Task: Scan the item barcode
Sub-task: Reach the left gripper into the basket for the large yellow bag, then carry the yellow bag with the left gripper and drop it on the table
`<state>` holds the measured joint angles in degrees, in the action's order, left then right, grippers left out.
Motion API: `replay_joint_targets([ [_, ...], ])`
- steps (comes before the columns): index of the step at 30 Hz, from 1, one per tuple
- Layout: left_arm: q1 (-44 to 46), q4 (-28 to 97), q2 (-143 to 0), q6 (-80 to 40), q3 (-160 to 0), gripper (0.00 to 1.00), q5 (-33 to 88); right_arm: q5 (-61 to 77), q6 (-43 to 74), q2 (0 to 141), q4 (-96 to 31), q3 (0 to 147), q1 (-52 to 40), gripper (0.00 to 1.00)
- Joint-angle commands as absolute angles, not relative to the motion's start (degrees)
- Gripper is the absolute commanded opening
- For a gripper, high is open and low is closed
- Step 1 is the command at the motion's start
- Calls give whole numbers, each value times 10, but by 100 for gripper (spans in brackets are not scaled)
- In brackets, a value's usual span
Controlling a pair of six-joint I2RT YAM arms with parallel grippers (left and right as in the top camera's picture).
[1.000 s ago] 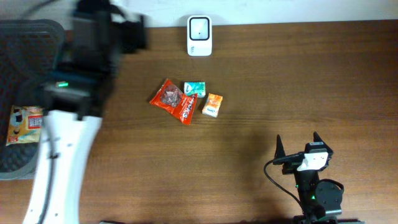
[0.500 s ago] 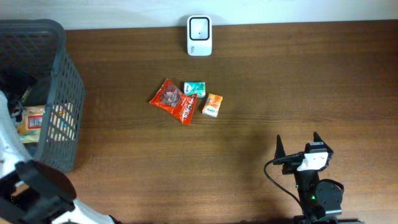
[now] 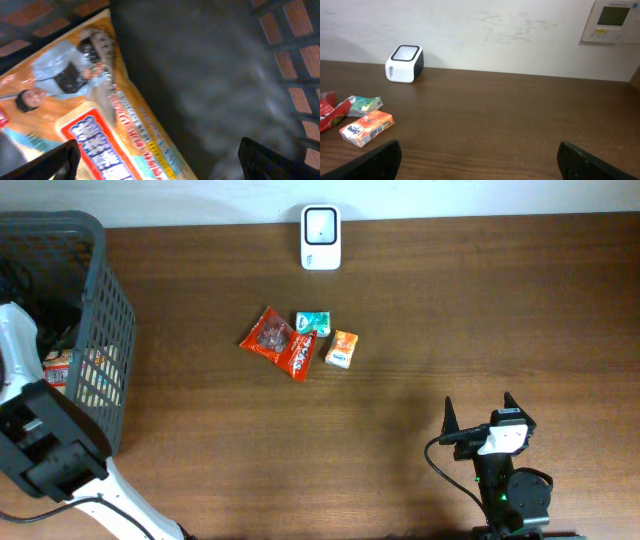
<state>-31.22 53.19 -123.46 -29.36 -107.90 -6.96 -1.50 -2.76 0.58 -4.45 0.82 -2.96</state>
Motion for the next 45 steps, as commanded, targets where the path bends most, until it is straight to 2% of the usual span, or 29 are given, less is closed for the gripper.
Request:
replay_joint_targets([
  [1, -307, 524, -1258, -269, -1079, 99, -66, -18, -27, 2, -46, 3, -26, 98],
  [7, -307, 553, -1308, -277, -1077, 97, -79, -18, -27, 2, -46, 3, -26, 98],
  [8, -308, 564, -1320, -277, -1077, 94, -87, -18, -27, 2, -46, 3, -26, 98],
  [9, -309, 572, -1322, -277, -1077, 77, -99, -18, -27, 2, -46, 3, -26, 98],
  [10, -310, 578, -1322, -277, -1077, 53, -119, -18, -27, 2, -46, 3, -26, 98],
  [14, -310, 607, -1322, -277, -1081, 6, -146, -18, -27, 2, -46, 3, -26, 98],
  [15, -310, 624, -1322, -277, -1095, 0, -141, -18, -27, 2, -46, 3, -26, 98],
  [18, -310, 718, -1320, -277, -1212, 0, -106, -18, -27, 2, -46, 3, -26, 99],
  [22, -310, 857, -1313, -277, -1480, 0, -33, -18, -27, 2, -46, 3, -26, 98],
  [25, -309, 903, -1296, -277, -1707, 0, 35, -18, -27, 2, -46, 3, -26, 98],
  [27, -309, 915, -1272, -277, -1797, 0, 100, -18, -27, 2, -46, 3, -26, 99],
  [30, -291, 915, -1219, -267, -1797, 0, 290, -18, -27, 2, -46, 3, -26, 98],
  [32, -263, 914, -1204, -233, -1797, 0, 369, -18, -27, 2, -46, 3, -26, 98],
  [35, -163, 938, -1199, -152, -1795, 0, 382, -18, -27, 2, -46, 3, -26, 98],
  [41, 91, 967, -1209, -61, -1703, 0, 246, -18, -27, 2, -46, 3, -26, 98],
  [45, 240, 947, -1216, -48, -1517, 0, 92, -18, -27, 2, -46, 3, -26, 98],
])
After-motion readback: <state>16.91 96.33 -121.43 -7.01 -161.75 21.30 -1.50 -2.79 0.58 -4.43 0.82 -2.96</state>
